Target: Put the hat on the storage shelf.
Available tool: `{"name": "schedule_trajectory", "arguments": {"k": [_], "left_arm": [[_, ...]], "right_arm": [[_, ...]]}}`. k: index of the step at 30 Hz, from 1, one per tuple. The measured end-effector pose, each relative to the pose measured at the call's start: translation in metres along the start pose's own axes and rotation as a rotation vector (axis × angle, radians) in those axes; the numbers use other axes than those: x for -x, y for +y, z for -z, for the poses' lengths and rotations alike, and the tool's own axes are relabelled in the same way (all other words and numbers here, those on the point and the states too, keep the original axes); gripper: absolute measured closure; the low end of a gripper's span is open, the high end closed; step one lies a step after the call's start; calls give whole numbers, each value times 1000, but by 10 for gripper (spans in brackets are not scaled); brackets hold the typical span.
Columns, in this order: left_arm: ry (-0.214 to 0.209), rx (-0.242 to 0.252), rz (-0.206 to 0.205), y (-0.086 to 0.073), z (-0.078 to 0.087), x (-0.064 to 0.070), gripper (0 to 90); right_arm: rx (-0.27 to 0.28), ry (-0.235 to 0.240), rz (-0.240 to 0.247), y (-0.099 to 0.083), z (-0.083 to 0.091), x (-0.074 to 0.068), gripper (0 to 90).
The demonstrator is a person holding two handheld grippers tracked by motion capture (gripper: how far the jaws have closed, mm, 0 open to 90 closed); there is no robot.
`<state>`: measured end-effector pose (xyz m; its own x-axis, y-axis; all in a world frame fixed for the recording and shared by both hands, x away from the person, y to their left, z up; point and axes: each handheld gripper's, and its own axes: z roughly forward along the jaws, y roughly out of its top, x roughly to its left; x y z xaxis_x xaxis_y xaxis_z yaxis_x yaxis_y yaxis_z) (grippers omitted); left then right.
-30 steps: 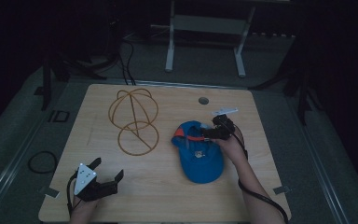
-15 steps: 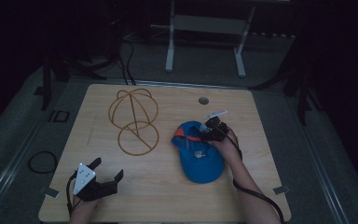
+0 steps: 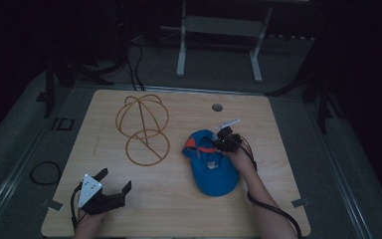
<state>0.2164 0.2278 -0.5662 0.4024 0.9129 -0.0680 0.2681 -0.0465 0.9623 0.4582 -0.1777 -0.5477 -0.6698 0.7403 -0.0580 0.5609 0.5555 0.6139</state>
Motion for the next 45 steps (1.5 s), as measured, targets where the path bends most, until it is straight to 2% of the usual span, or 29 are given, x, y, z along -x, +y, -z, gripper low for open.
{"name": "schedule_trajectory", "arguments": {"k": [5, 9, 14, 15, 16, 21, 26, 30, 32, 34, 38, 43, 45], "left_arm": [[2, 1, 6, -1, 0, -1, 39], [4, 8, 11, 0, 0, -2, 39], [-4, 18, 15, 0, 1, -1, 44], [-12, 3, 22, 1, 1, 0, 44], [-17, -5, 25, 1, 0, 1, 44], [-20, 0, 0, 3, 1, 5, 48], [-9, -29, -8, 5, 1, 10, 50], [-16, -49, 22, 8, 2, 11, 50], [-12, -58, 22, 10, 3, 12, 50], [-27, -54, 26, 12, 4, 13, 50], [-40, -68, -1, 21, 5, 20, 50], [-87, -107, -34, 34, 0, 29, 59], [-113, -112, -31, 40, -3, 32, 59]], "right_arm": [[3, -23, -11, 1, 1, -3, 836], [73, -23, -47, 2, 14, -4, 840], [124, -13, -36, 8, 31, -7, 840], [124, -13, -36, 8, 31, -7, 841], [155, -26, -22, 12, 43, -10, 841], [220, -27, -32, 17, 67, -11, 841], [272, -39, -37, 22, 88, -12, 841], [308, -43, -35, 26, 105, -14, 841], [334, -37, -43, 27, 115, -15, 841], [353, -37, -36, 27, 124, -16, 841], [400, -41, -27, 29, 142, -19, 841], [439, -40, -23, 27, 161, -22, 842], [451, -47, -12, 26, 168, -24, 842]]}}
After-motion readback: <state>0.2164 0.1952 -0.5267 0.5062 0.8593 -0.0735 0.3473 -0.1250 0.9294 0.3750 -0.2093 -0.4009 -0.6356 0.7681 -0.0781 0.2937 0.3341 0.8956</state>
